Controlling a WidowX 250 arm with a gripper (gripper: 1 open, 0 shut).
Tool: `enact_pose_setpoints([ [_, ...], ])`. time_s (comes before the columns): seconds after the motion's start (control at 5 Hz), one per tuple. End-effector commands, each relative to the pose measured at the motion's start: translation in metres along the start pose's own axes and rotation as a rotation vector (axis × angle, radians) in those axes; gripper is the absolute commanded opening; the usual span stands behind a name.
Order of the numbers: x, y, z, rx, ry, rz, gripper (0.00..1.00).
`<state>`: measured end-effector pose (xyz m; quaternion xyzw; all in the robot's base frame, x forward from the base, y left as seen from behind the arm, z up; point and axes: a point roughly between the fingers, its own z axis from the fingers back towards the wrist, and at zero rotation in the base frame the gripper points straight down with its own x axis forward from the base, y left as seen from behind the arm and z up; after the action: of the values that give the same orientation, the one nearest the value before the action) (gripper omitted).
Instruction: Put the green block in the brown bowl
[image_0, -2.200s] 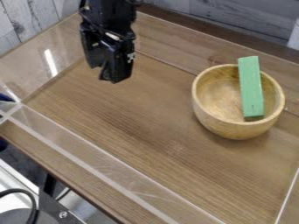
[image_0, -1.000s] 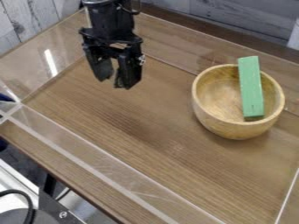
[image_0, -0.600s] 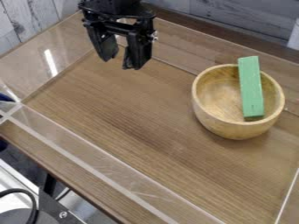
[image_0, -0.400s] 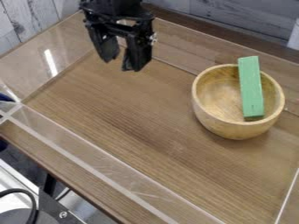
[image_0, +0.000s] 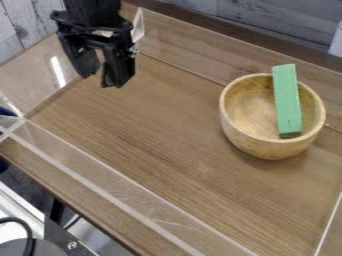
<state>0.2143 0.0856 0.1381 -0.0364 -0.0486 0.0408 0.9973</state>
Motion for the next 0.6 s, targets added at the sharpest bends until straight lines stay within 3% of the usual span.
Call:
enact_pose_setpoints([
  [0.0,0.010,-0.026,0.017,0.036,-0.030,-0.008,1.00],
  [0.2,0.013,-0.034,0.016,0.068,-0.006,0.029,1.00],
  [0.4,0.002,-0.008,0.024,0.019,-0.022,0.055,1.00],
])
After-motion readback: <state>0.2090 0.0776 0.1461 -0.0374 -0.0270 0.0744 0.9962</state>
